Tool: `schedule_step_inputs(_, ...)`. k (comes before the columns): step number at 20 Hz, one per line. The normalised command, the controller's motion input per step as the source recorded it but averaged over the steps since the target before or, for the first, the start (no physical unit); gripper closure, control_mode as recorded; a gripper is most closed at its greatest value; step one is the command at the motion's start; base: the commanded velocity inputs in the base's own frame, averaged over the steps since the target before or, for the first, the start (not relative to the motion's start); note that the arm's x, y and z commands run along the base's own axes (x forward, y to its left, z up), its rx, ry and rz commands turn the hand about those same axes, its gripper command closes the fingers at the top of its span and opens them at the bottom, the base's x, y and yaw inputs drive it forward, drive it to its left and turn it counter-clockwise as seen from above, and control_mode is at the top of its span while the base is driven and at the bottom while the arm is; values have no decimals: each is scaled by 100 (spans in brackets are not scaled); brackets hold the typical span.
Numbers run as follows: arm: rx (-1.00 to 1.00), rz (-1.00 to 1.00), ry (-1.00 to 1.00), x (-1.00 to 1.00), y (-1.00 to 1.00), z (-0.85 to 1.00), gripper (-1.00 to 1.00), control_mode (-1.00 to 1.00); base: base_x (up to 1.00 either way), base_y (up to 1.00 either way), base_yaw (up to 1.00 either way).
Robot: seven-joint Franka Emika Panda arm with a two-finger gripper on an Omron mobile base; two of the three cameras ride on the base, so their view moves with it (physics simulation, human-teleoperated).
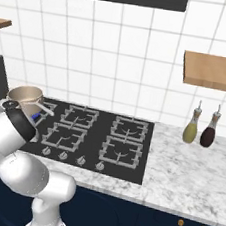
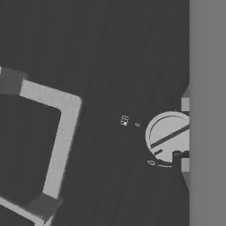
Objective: Turn off the left burner of the stove.
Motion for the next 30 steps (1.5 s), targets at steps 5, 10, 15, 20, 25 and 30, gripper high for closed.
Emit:
schedule_step_inputs(5,18,-63,0,0,-47,-10,100,-100,0,0,0)
schedule_step_inputs(10,18,-71,0,0,-59,-12,100,-100,0,0,0)
schedule_step_inputs(15,21,-77,0,2,-74,-17,100,-100,0,0,0)
schedule_step_inputs(20,19,-82,0,17,-63,-24,100,-100,0,0,0)
schedule_step_inputs(25,17,-84,3,31,-35,-18,100,-100,0,0,0)
schedule_step_inputs(30,25,-89,21,0,-48,-17,100,-100,0,0,0)
